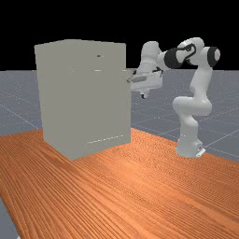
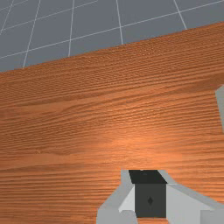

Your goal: Open the cabinet door

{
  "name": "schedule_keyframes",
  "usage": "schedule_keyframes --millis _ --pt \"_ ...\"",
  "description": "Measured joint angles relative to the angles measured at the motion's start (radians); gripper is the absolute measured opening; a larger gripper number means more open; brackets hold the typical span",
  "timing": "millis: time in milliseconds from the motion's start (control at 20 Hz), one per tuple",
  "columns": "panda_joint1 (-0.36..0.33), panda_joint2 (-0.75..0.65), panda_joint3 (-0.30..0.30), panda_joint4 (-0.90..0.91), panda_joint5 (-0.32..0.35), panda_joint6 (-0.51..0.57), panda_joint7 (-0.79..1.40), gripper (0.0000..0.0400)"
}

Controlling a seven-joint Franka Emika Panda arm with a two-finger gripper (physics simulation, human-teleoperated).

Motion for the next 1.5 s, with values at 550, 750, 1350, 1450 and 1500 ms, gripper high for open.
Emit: schedule_keyframes --millis 550,750,1350,1450,1500 --pt "-0.209 -0.513 -0.074 -0.195 -0.062 -0.004 0.013 0.0388" --pt "-0.318 -0.632 -0.030 -0.176 -0.147 -0.040 0.037 0.0399" --pt "-0.461 -0.689 -0.059 -0.233 -0.266 0.130 0.043 0.0400" --pt "-0.468 -0.680 -0.081 -0.271 -0.267 0.218 0.046 0.0400" --pt "-0.469 -0.672 -0.093 -0.283 -0.267 0.261 0.046 0.0400"
